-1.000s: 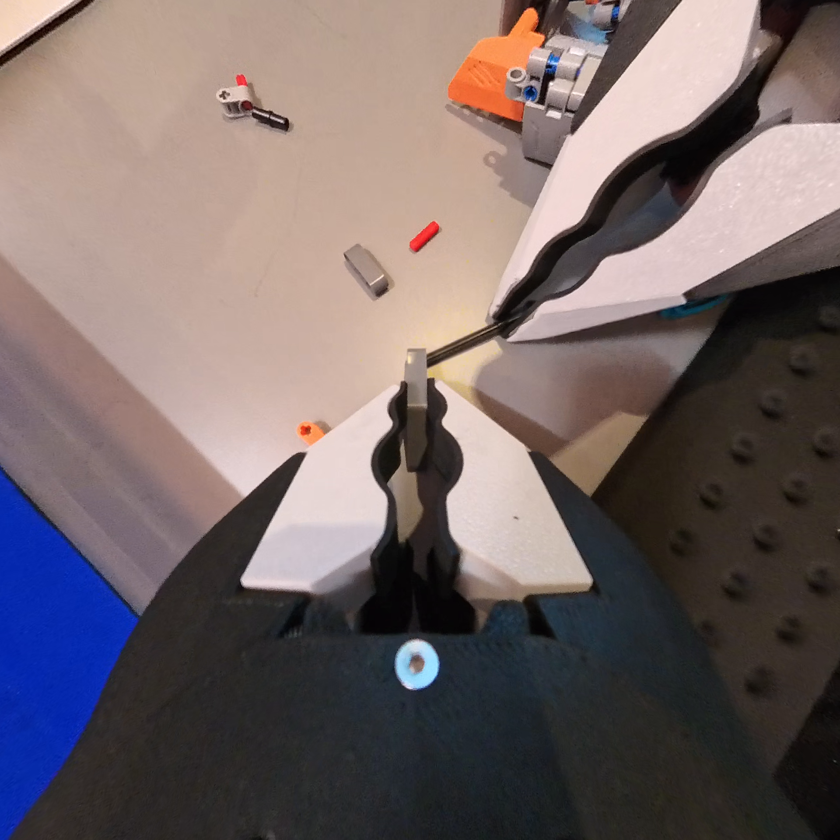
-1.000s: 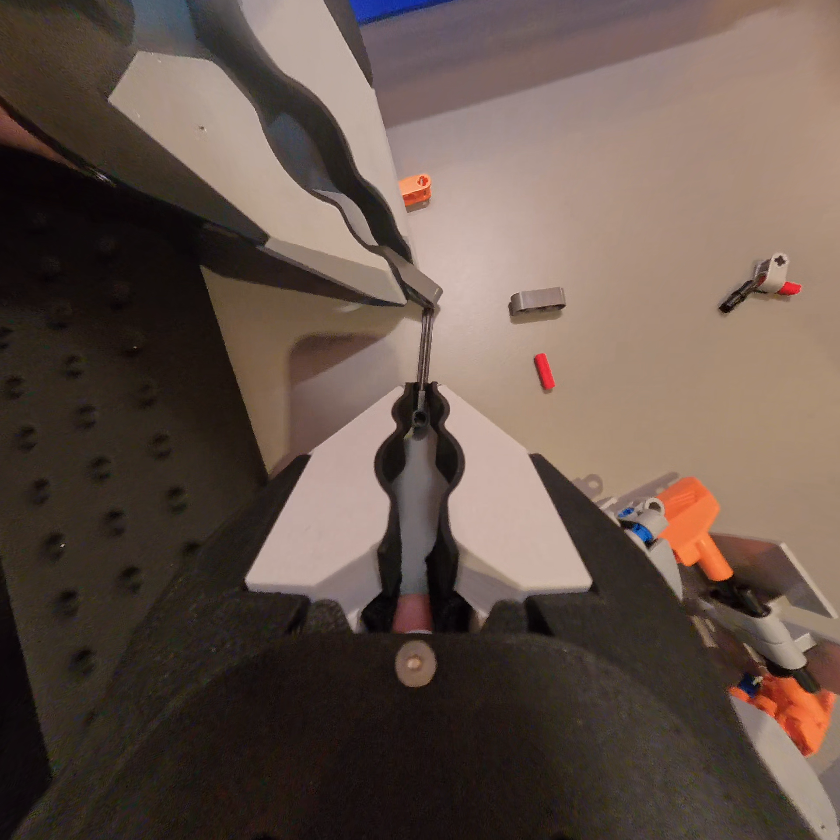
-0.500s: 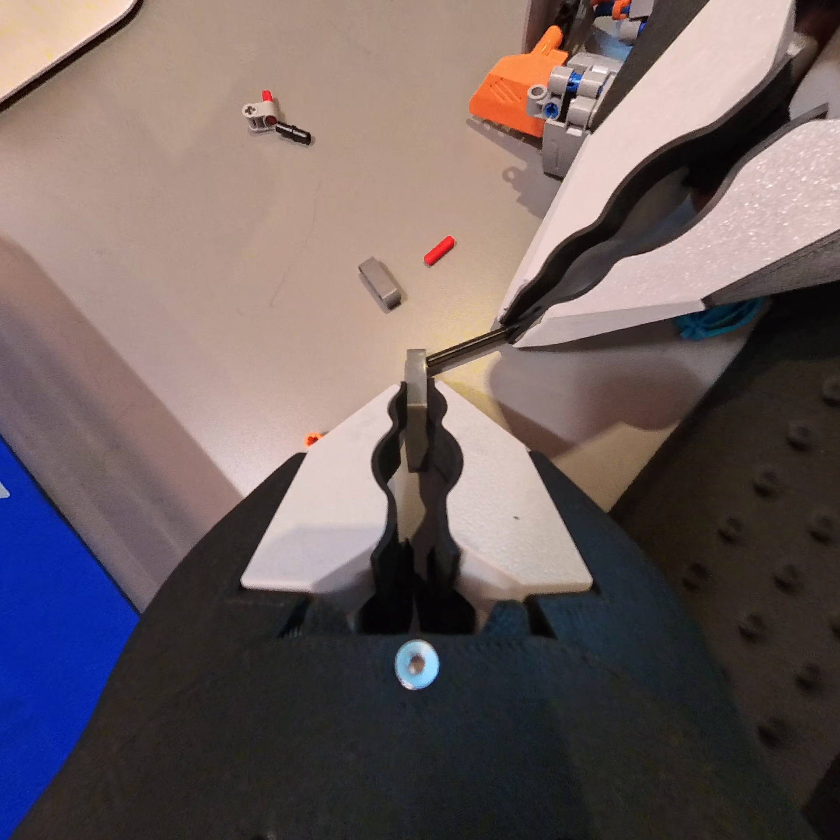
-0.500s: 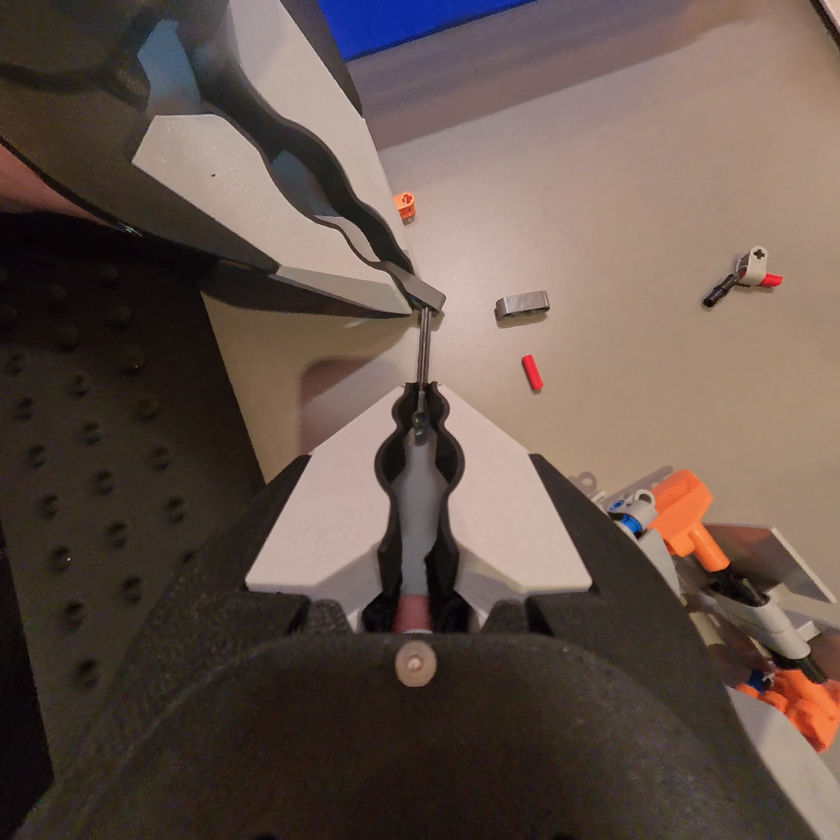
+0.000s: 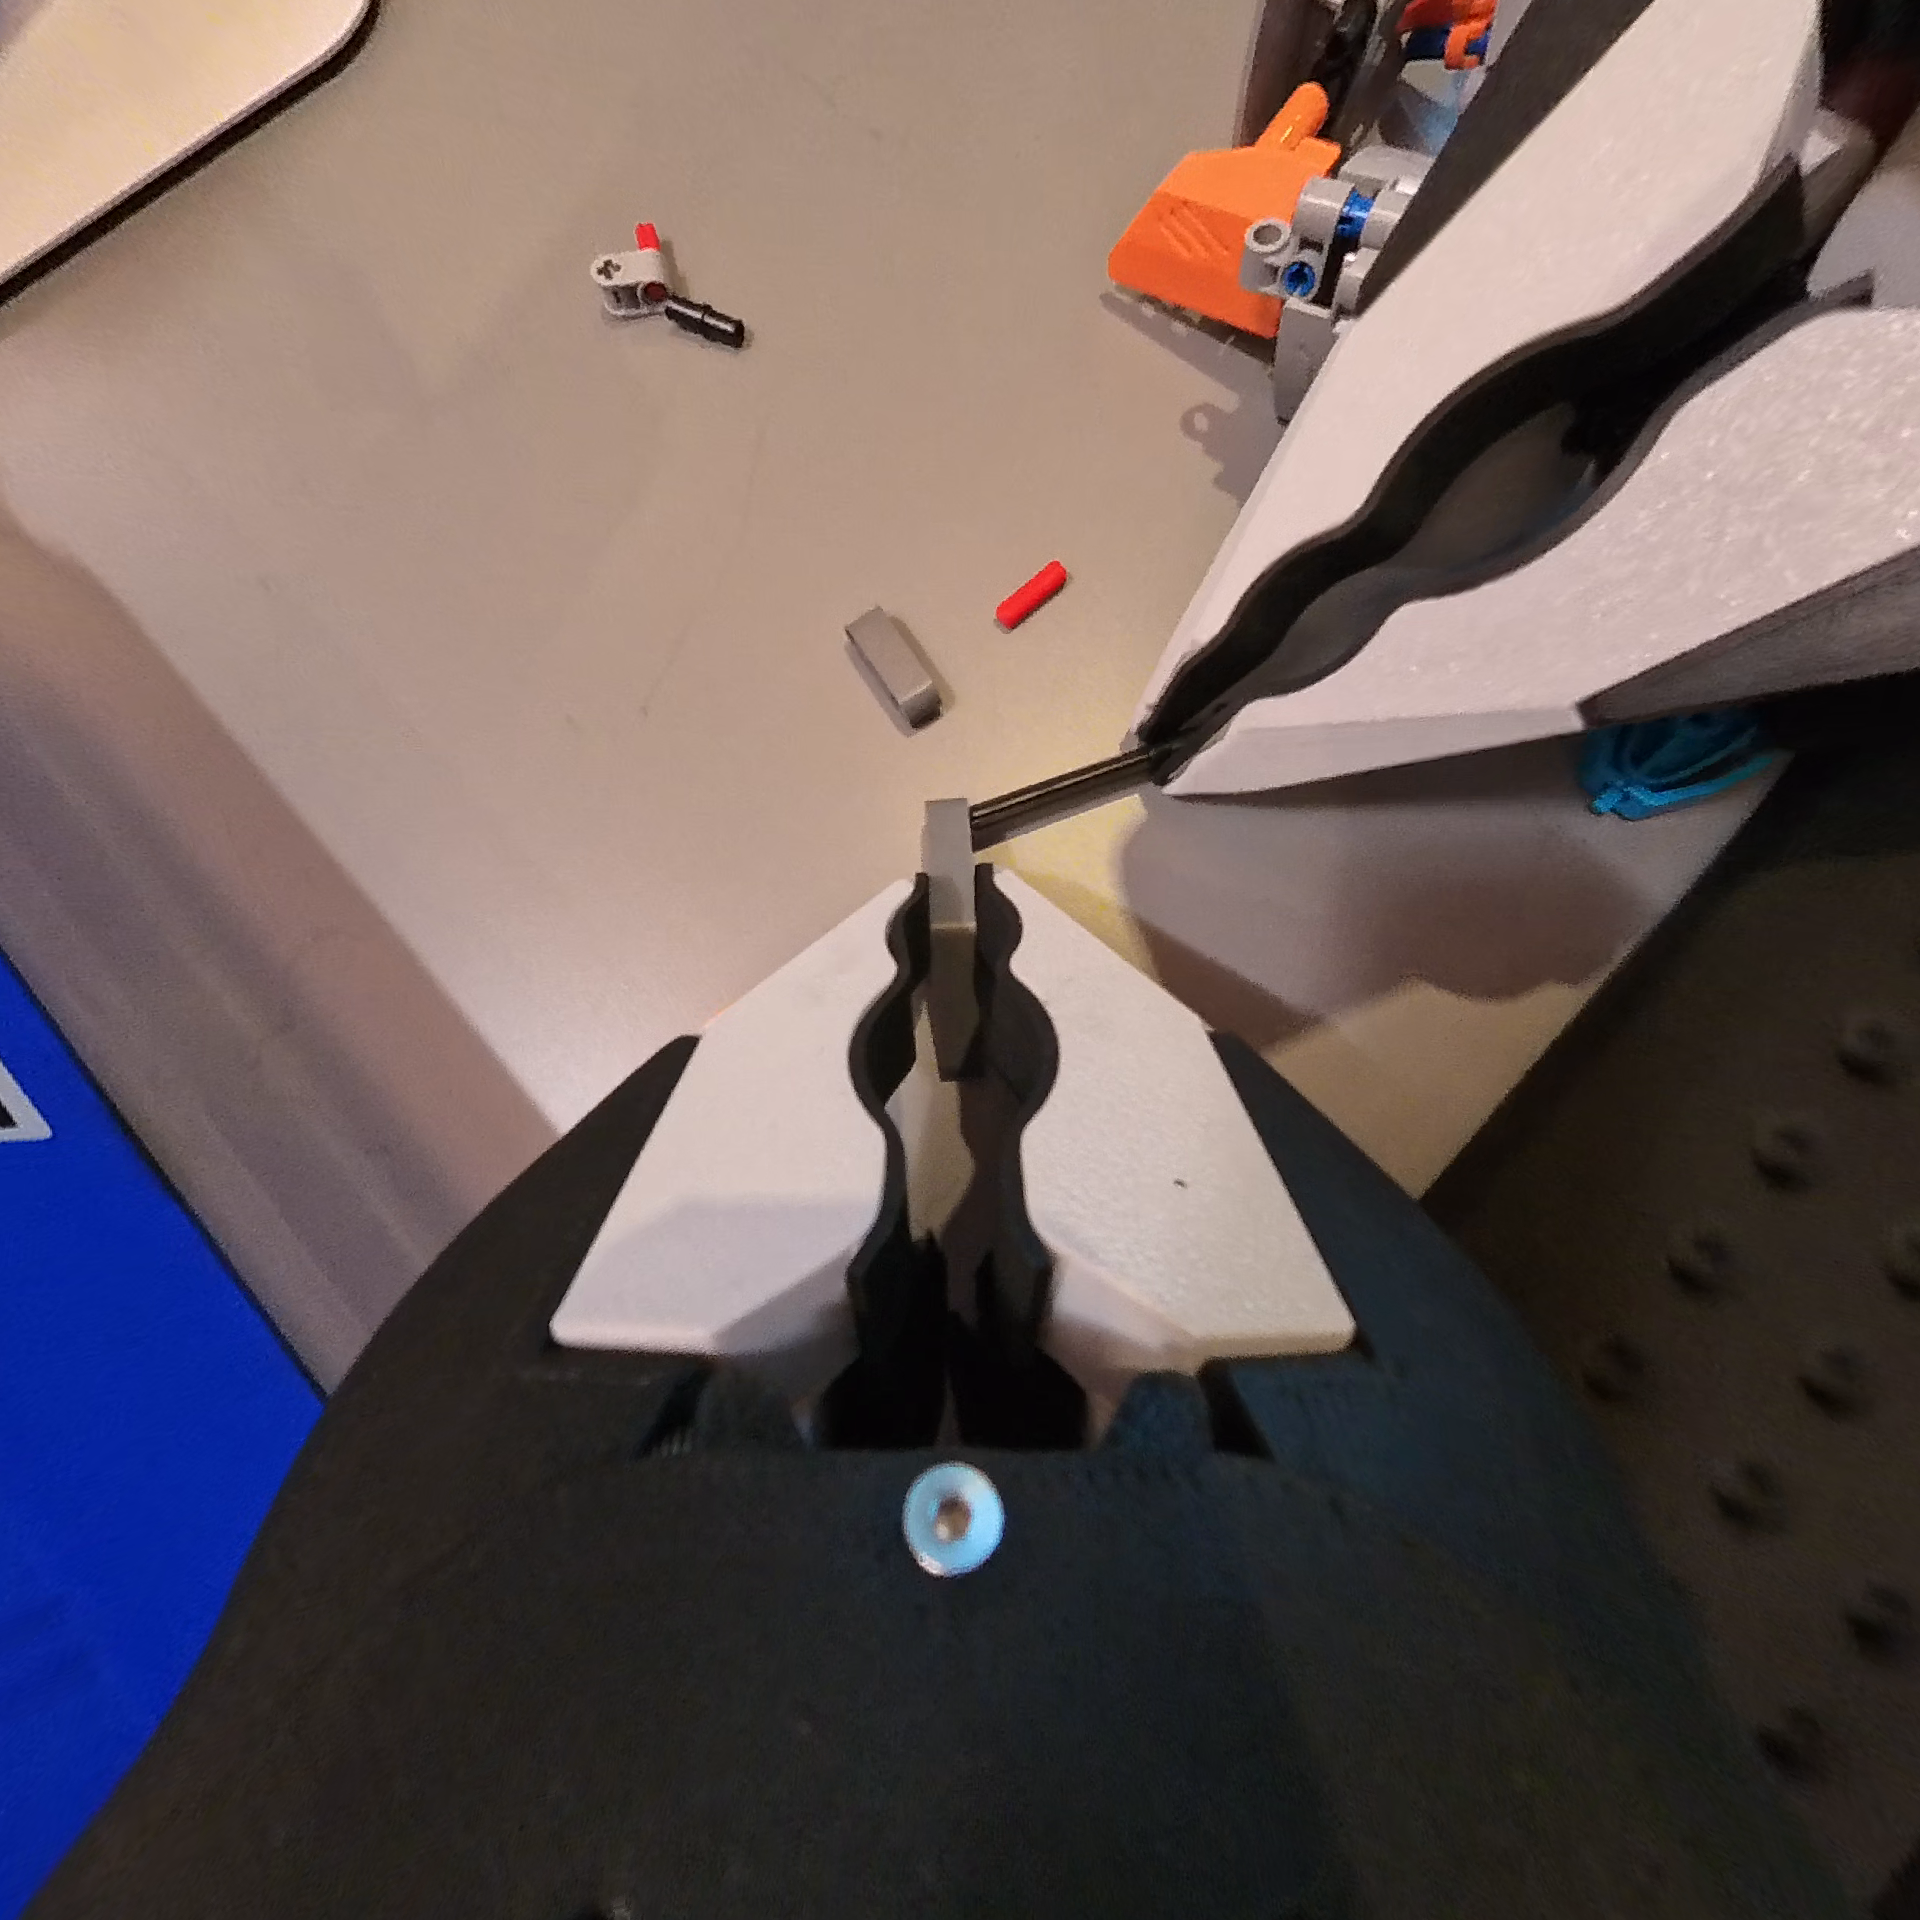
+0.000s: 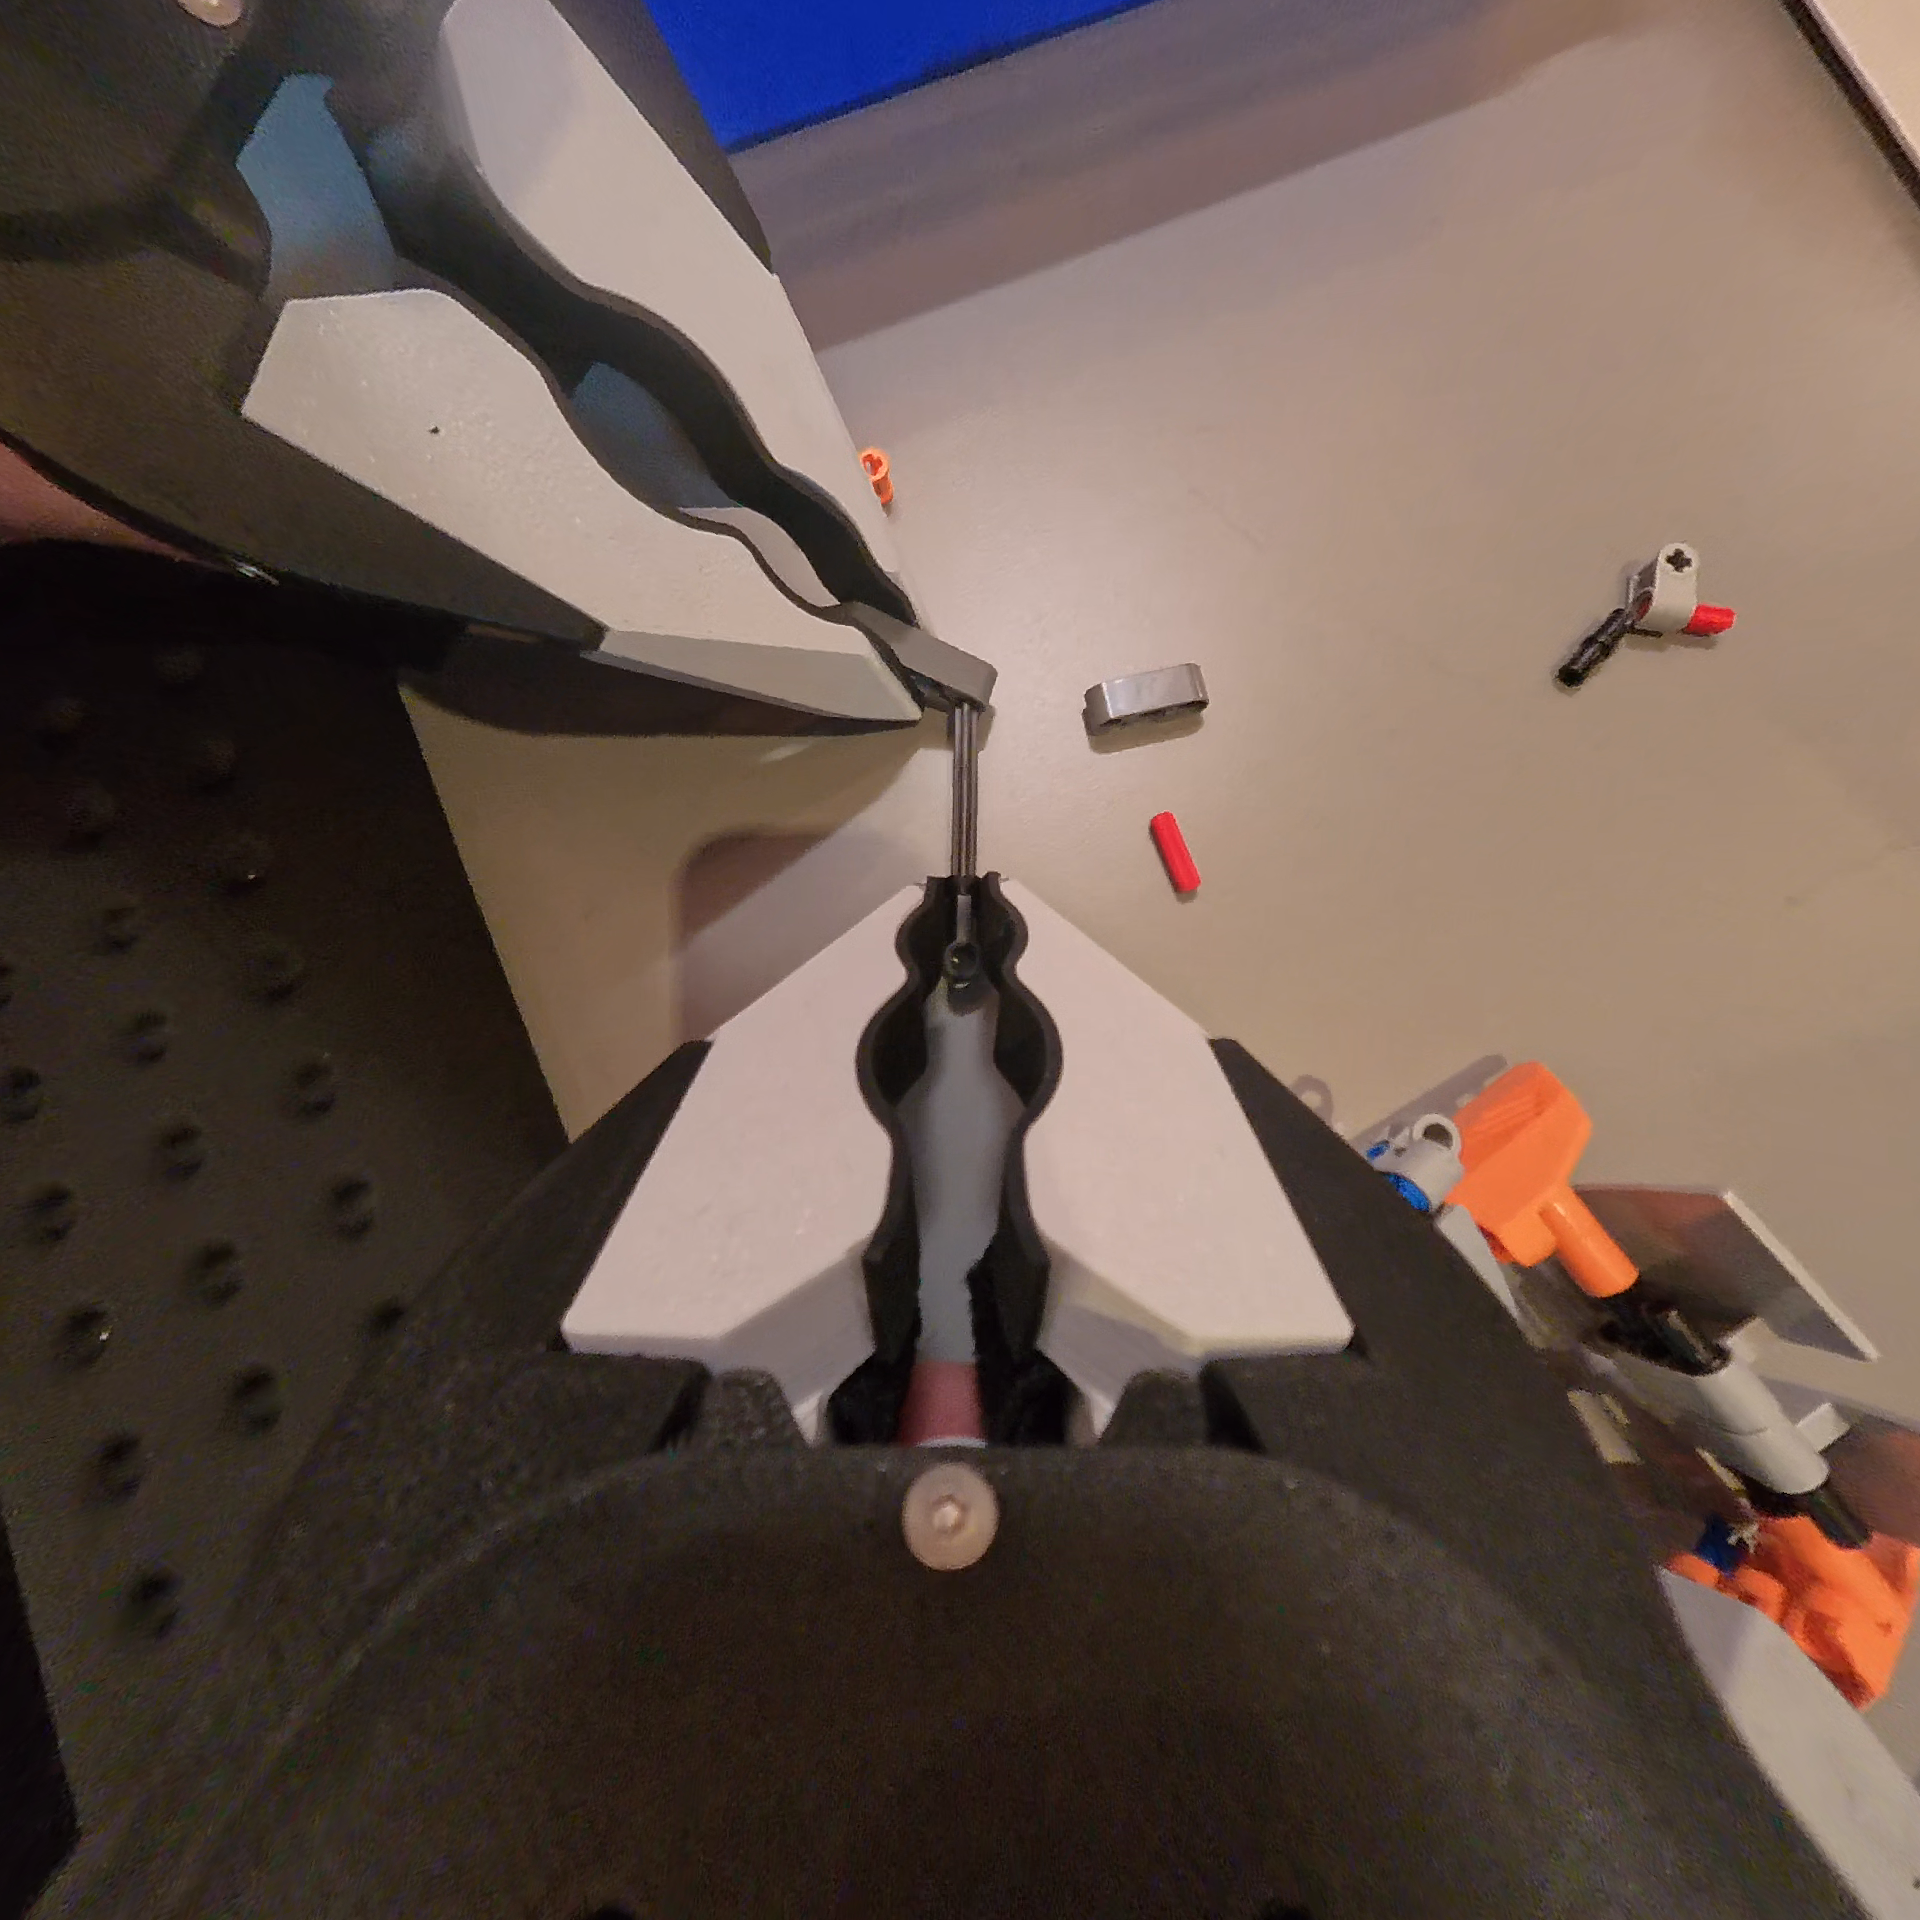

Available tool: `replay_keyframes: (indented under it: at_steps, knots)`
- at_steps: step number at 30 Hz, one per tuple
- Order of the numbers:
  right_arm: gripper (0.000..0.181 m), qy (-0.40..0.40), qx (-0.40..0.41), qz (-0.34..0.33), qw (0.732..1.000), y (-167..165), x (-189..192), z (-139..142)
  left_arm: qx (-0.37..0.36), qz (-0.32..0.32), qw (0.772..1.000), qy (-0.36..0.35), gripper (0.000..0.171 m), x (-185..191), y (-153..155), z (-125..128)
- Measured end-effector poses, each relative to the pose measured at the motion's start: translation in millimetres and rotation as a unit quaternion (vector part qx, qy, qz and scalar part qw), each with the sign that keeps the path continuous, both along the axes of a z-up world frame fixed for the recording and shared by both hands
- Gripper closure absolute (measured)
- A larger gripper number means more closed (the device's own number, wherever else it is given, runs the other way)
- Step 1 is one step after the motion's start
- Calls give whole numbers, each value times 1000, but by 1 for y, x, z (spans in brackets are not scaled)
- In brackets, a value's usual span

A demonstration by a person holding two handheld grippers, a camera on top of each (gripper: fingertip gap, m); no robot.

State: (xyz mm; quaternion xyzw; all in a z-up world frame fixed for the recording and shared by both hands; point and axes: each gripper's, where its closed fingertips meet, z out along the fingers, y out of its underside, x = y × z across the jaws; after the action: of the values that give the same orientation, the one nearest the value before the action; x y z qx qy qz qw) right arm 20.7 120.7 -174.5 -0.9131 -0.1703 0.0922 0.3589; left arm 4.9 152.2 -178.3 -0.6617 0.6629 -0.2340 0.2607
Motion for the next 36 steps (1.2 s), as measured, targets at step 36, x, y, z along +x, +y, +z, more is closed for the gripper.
replay_keyframes:
  at_steps: [36]
  knots:
    - [178, 64, -7, 22, 998, 3, -2, -1, 84, -34, 996, -3, 166, 6, 2, -1]
